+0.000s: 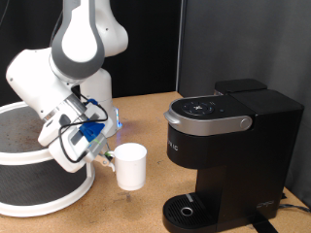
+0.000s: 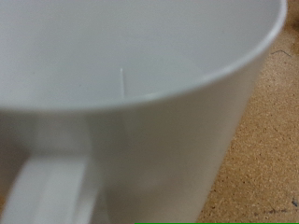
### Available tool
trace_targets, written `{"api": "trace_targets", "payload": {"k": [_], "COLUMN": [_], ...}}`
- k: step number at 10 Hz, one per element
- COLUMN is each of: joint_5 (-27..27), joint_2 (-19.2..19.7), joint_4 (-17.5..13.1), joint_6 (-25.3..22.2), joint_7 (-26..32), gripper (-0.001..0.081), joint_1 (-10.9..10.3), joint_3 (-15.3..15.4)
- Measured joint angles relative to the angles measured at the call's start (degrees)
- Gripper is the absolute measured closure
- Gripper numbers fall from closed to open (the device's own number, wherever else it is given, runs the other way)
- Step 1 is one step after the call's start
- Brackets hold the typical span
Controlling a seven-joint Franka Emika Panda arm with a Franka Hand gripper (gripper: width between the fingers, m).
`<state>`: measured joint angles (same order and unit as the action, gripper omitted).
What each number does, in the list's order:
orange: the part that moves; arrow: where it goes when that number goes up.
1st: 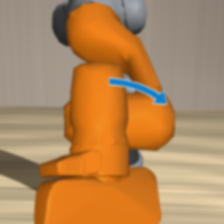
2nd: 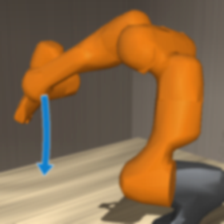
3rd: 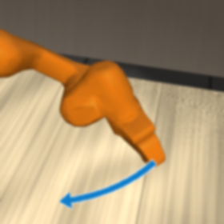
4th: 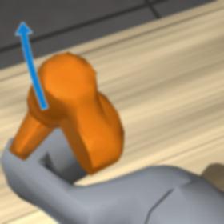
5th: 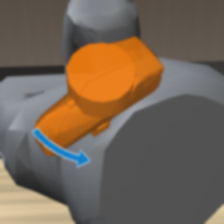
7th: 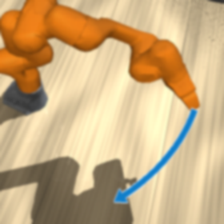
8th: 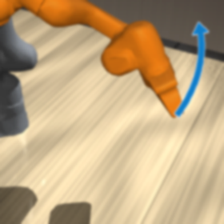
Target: Make a cup of coffee with the keurig machine
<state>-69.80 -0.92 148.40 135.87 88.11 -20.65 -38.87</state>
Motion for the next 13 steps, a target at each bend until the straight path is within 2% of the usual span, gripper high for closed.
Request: {"api": "trace_targets", "payload": {"k": [2, 5, 8, 13], "joint_5": [-3.2, -7.7, -11.7, -24.1], "joint_2": [0.1, 1.1, 2.9, 6.4], "joint_4": [0.0, -0.1, -0.2, -3.0], "joint_6": [1.3, 5.9, 8.1, 10.0], "joint_7": [0.0, -0.2, 0.3, 6.9], "gripper": [0.073, 0.073, 0.073, 0.073], "joint_1": [-0.9, -3.1, -4.2, -5.1], "joint_3": [2.0, 5.8, 8.6, 12.6]}}
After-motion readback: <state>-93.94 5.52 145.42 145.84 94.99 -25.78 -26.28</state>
